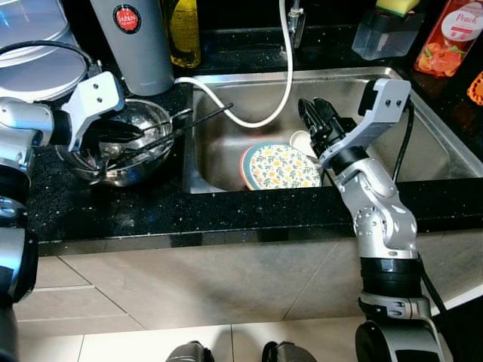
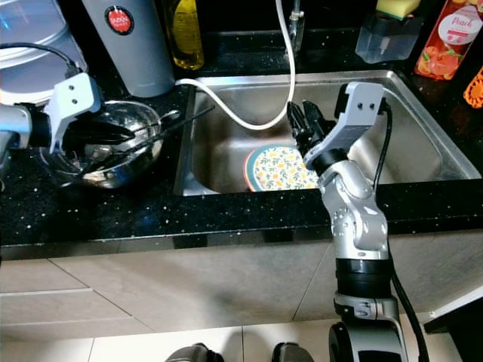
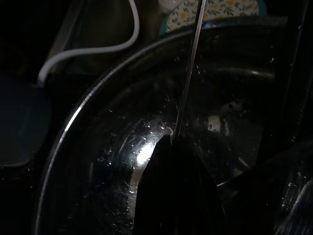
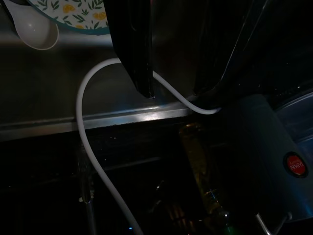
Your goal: Kitchen organization
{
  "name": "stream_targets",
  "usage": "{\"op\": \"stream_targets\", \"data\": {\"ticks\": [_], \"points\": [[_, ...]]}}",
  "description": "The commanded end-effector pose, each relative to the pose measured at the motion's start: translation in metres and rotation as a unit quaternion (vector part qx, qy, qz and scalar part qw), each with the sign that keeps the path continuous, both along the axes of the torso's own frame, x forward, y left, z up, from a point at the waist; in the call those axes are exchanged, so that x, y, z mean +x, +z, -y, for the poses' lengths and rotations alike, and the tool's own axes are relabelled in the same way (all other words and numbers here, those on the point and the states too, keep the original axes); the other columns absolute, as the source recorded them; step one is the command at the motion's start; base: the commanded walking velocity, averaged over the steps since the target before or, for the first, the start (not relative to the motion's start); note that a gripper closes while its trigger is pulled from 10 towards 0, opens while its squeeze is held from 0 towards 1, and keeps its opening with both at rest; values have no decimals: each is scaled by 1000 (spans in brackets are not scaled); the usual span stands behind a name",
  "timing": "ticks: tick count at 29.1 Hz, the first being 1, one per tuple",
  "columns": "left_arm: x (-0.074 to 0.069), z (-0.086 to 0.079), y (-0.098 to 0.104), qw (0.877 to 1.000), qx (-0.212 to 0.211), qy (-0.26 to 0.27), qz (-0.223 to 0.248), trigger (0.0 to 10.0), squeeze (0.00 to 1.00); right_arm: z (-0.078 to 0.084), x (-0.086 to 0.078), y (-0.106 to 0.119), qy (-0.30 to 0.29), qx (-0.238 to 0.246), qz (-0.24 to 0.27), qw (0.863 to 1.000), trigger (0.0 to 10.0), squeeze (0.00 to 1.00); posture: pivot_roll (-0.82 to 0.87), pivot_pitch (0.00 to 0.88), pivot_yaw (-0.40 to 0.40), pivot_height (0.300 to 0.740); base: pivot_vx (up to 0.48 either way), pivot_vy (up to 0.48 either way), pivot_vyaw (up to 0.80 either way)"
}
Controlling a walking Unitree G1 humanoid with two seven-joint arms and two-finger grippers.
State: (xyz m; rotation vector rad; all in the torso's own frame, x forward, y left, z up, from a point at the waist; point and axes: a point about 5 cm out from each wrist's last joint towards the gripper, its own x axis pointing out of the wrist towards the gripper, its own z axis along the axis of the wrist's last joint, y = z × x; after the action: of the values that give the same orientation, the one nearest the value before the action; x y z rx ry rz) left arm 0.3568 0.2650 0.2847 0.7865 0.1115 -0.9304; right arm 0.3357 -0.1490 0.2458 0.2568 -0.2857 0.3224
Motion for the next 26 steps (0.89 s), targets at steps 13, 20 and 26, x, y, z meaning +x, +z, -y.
{"op": "stream_targets", "data": {"ticks": [13, 20, 26], "points": [[-33, 1, 63, 985, -52, -20, 161, 10000, 0, -13, 9, 9, 47, 30, 6, 998, 10000, 0, 192, 30, -42, 740, 0, 0, 0], [-22, 15, 54, 978, -26, -1, 207, 10000, 0, -25, 9, 31, 121, 138, 17, 983, 10000, 0, 200, 24, -61, 740, 0, 0, 0], [2, 45, 50, 966, -37, 28, 254, 10000, 0, -58, 1, 45, 218, 195, 15, 956, 10000, 0, 181, 22, -56, 740, 0, 0, 0]]}}
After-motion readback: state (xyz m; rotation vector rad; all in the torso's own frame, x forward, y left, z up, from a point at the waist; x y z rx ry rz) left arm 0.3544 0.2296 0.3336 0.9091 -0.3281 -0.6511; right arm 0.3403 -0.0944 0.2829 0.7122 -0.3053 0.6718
